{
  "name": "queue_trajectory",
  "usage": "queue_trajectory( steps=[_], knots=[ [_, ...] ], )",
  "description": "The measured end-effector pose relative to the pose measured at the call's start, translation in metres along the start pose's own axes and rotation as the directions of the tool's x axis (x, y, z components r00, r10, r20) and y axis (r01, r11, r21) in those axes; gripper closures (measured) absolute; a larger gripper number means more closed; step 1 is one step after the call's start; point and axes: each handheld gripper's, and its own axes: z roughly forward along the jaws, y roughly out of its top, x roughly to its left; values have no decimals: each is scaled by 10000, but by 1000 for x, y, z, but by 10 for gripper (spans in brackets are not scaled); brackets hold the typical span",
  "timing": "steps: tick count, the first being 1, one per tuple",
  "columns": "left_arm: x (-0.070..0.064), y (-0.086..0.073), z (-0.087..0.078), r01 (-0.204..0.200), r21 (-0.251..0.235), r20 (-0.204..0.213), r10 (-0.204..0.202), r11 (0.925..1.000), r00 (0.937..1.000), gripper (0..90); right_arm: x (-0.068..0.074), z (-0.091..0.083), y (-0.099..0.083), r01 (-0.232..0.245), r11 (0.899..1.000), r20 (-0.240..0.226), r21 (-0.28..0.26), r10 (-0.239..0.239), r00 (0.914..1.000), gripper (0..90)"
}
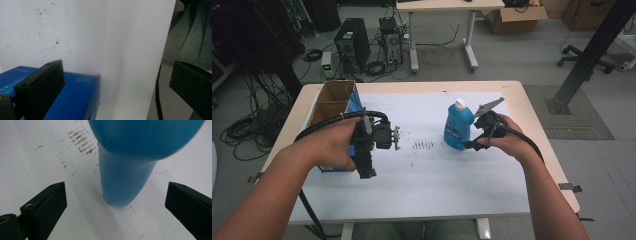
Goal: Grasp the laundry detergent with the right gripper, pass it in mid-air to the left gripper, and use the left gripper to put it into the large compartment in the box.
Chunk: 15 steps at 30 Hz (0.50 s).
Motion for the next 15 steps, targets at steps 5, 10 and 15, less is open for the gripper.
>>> queue_trajectory(
  steps=[5, 10, 15],
  knots=[
    [-1, -2, 1, -9, 25, -10, 9, 10000, 10000, 4, 0, 5, 2, -29, 9992, 77, -400, 32, 10000, 39],
    [-1, -4, 1, -3, 33, -15, 3, 10000, 10000, 4, 0, 8, 2, -105, 9975, 211, -703, 121, 9997, 39],
    [-2, -6, 1, 16, 77, -12, -16, 10000, 10000, 4, 0, 12, -1, -236, 9912, 411, -1306, 292, 9987, 39]
  ],
)
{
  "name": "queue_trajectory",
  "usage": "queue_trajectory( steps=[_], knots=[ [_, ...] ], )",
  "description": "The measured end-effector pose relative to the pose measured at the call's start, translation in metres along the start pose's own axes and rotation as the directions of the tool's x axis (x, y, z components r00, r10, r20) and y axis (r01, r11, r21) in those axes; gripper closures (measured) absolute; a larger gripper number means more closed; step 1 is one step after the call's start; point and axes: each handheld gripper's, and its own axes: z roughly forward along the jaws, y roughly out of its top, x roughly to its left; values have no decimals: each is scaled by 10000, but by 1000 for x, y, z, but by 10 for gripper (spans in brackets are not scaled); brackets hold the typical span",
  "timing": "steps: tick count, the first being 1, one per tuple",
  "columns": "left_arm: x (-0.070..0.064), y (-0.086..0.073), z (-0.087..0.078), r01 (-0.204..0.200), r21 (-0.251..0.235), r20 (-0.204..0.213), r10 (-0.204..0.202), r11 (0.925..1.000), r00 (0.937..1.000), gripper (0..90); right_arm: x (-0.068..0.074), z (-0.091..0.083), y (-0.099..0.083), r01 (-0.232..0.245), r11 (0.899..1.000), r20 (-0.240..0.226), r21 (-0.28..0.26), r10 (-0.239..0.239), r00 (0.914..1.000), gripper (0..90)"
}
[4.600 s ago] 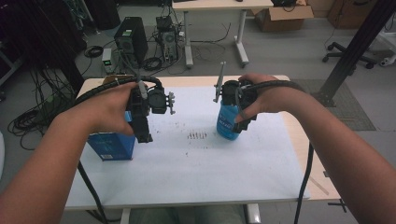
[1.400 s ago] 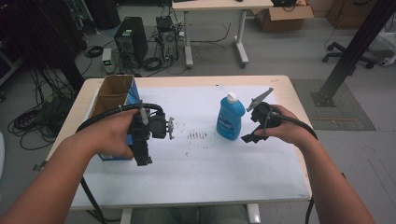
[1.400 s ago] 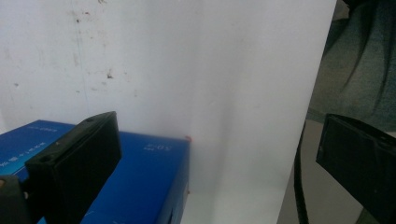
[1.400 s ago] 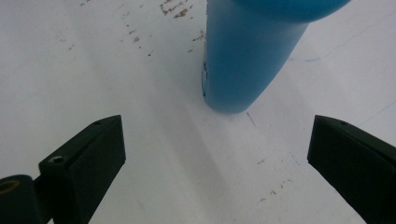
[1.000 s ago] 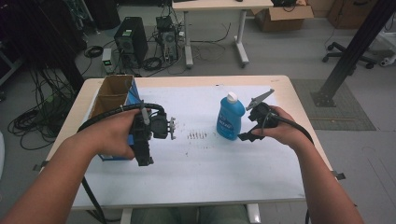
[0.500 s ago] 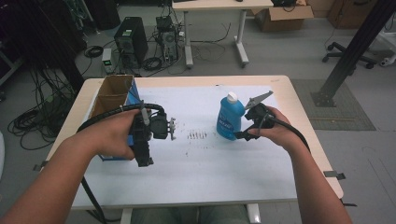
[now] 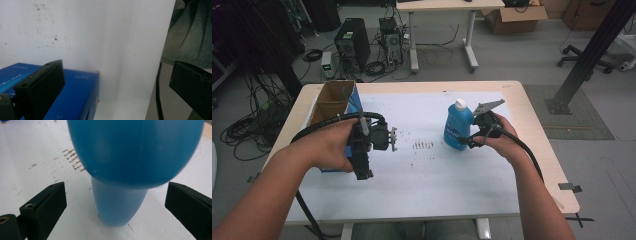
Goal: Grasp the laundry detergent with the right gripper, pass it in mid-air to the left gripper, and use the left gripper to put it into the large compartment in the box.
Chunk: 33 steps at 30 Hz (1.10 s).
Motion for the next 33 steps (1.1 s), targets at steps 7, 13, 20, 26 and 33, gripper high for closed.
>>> queue_trajectory(
  steps=[7, 13, 20, 26, 33],
  knots=[
    [0, 1, 2, -17, -4, 3, 17, 10000, 10000, 4, 0, 5, -7, -134, 9986, 153, -515, 142, 9998, 39],
    [0, 3, 2, -32, -11, 4, 32, 10000, 10000, 4, 2, 8, -12, -189, 9935, 152, -1125, 208, 9997, 35],
    [-1, 4, 2, -73, 46, -1, 73, 10000, 10000, 4, 5, 13, -15, -163, 9879, 207, -1539, 197, 9996, 26],
    [0, 3, 3, -50, 53, 14, 50, 10000, 10000, 4, 5, 15, -16, -202, 9798, 233, -1988, 253, 9994, 24],
    [0, 3, 4, -38, 75, 22, 38, 10000, 10000, 4, 6, 21, -20, -313, 9705, 334, -2391, 404, 9986, 20]
  ],
)
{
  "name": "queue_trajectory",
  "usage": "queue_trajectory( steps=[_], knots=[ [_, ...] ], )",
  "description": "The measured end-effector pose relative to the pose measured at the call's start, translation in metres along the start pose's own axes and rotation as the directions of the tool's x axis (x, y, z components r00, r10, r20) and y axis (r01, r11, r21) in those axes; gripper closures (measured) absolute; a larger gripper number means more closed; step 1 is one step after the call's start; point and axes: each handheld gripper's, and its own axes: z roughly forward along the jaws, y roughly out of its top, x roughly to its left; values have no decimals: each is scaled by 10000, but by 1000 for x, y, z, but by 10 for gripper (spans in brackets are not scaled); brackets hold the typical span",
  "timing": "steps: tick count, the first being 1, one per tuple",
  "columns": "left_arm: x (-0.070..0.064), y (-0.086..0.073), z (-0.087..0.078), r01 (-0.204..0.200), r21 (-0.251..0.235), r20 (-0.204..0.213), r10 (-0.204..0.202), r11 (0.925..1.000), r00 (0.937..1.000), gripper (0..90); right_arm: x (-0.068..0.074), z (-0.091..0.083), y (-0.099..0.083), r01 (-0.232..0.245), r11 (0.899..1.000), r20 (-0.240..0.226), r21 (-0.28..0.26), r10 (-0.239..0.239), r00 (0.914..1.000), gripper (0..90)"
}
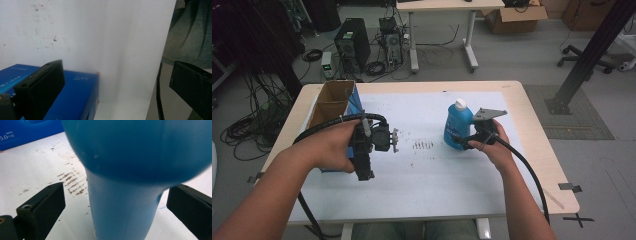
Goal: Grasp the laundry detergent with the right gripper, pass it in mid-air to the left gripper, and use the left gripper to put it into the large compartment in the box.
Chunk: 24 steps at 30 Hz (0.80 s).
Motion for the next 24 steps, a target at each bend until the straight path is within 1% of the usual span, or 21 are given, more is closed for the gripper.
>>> queue_trajectory(
  steps=[2, 3, 9, 14, 16, 19, 24],
  knots=[
    [0, 0, 0, 7, -27, -11, -7, 10000, 10000, 4, 0, 1, -1, 32, 10000, 53, -50, -32, 10000, 21],
    [0, 0, 1, -11, -28, -24, 11, 10000, 10000, 4, 1, 2, -2, -12, 9999, 196, -159, 15, 9998, 23],
    [0, 1, 0, -22, -18, -19, 22, 10000, 10000, 4, 2, 5, -5, -52, 9989, 473, -464, 74, 9989, 35],
    [0, 0, -1, -33, -30, -66, 33, 10000, 10000, 5, 3, 7, -6, 0, 9988, 585, -494, 29, 9983, 54],
    [0, 0, -1, -18, -8, -51, 18, 10000, 10000, 4, 3, 8, -6, -74, 9986, 605, -533, 106, 9981, 62],
    [1, 0, -1, -22, -22, -60, 21, 10000, 10000, 4, 3, 10, -8, -56, 9982, 660, -599, 95, 9978, 80],
    [1, -1, 0, 1, 8, -48, -1, 10000, 10000, 4, 5, 14, -10, -101, 9974, 654, -711, 148, 9978, 124]
  ],
)
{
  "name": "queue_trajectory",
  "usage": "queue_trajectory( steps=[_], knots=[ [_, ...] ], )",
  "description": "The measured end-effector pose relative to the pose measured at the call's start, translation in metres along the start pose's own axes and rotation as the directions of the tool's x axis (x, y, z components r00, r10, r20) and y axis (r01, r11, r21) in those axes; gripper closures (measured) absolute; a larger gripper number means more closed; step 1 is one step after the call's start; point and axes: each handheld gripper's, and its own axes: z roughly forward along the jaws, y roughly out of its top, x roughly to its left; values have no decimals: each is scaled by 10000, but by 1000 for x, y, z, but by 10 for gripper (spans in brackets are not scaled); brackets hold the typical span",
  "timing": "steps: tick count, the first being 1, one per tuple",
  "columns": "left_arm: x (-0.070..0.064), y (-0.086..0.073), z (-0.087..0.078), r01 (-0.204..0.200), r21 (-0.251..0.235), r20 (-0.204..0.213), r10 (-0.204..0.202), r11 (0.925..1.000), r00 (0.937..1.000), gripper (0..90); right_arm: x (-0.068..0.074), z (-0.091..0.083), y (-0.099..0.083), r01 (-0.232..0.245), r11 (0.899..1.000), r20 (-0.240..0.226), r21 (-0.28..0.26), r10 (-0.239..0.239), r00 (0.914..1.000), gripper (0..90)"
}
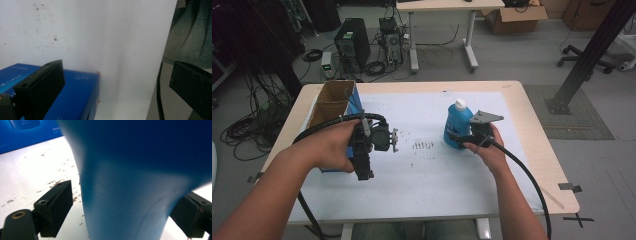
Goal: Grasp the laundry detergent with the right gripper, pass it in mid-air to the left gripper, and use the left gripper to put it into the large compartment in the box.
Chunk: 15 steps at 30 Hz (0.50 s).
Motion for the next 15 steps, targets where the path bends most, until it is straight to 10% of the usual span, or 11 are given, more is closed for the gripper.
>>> queue_trajectory(
  steps=[15],
  knots=[
    [1, -1, 1, 46, -25, 26, -46, 10000, 10000, 5, 0, 1, -3, 70, 9997, 86, -248, -68, 9999, 265]
  ],
)
